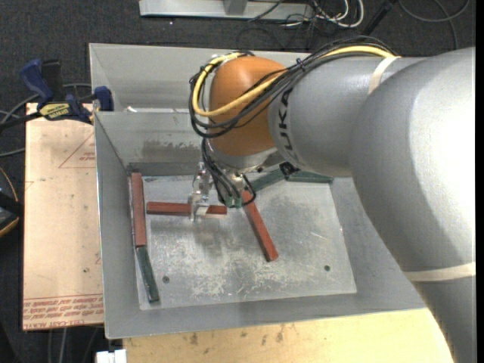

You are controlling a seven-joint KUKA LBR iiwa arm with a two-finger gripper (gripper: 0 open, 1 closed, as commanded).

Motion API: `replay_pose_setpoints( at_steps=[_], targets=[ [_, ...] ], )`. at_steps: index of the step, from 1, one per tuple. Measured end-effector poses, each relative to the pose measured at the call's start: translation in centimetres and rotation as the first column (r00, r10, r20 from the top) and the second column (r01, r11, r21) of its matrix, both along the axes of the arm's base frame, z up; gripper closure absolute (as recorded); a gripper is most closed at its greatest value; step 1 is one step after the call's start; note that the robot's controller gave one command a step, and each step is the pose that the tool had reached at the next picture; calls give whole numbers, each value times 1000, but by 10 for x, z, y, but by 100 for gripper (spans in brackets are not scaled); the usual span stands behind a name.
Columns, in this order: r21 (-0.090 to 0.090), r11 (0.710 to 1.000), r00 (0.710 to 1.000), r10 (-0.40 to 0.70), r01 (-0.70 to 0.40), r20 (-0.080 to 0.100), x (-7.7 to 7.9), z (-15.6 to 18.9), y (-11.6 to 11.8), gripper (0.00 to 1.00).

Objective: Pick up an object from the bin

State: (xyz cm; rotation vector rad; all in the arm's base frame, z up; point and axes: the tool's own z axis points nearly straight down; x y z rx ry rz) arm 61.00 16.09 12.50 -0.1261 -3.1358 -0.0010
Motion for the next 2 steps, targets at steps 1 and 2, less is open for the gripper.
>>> replay_pose_setpoints(
  at_steps=[1, 2],
  targets=[
    [1, 1000, 1000, 0, 0, 2, 0, 16, 0, 100],
    [2, 1000, 1000, 0, 0, 8, 2, 28, 1, 100]
  ],
)
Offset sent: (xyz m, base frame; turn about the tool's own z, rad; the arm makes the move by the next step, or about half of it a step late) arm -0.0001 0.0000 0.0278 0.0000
